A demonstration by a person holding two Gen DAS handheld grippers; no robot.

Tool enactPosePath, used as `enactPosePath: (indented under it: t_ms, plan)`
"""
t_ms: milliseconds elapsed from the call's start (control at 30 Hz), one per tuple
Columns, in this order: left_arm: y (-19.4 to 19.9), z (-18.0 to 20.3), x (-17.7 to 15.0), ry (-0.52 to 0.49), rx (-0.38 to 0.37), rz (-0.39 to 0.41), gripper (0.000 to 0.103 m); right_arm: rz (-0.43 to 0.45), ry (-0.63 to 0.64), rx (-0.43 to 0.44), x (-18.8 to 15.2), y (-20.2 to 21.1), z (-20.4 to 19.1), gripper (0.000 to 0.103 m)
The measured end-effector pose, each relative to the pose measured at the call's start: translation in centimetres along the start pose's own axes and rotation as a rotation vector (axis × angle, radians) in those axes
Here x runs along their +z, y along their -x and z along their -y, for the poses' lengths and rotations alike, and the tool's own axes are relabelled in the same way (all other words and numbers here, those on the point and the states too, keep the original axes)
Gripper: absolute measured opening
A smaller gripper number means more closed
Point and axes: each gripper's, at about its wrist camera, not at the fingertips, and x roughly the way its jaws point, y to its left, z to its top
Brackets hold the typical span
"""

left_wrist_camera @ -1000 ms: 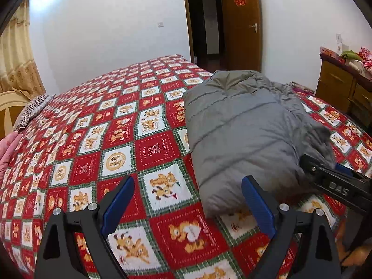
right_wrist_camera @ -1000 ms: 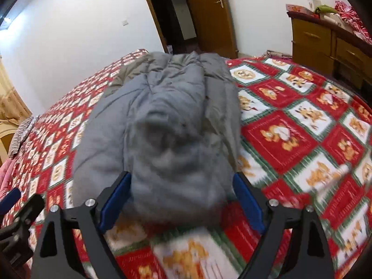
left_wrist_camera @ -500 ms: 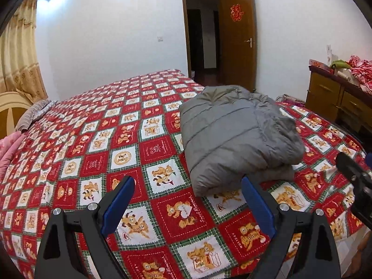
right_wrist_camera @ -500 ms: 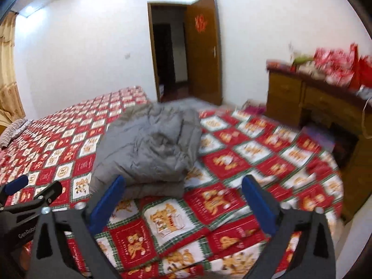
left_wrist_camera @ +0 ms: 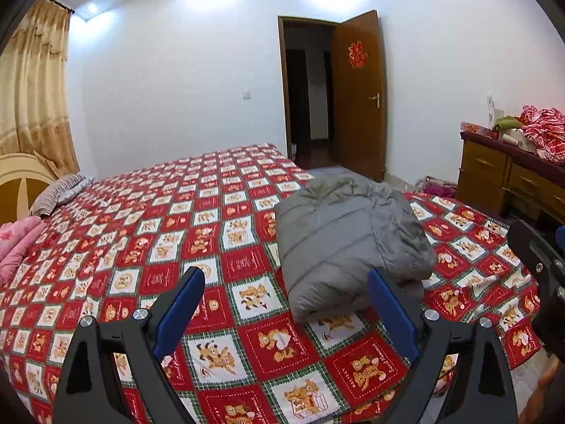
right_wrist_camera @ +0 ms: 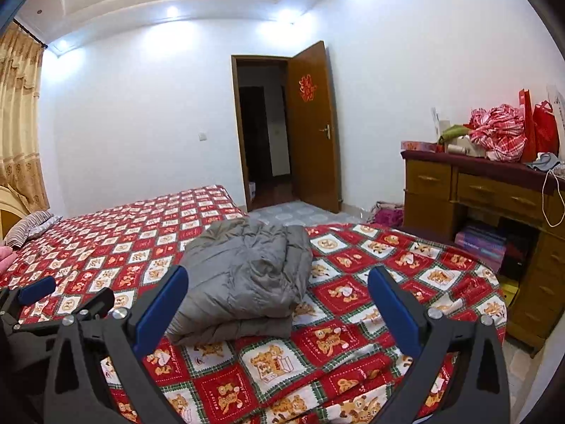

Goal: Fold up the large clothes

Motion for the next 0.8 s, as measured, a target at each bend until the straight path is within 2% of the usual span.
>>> enactPosePath:
  t_ms: [267, 800]
  plan:
    - [0.5, -0.4, 0.3, 0.021, -0.008, 0.021, 0.094, 0.006, -0.012, 0.0, 0.1, 0.3, 0.1, 0.103]
    - [1.5, -0.4, 0.5, 0.017, 0.026, 0.067, 0.094, 0.003, -0.022, 0.007, 0.2, 0.3, 0.3, 0.103]
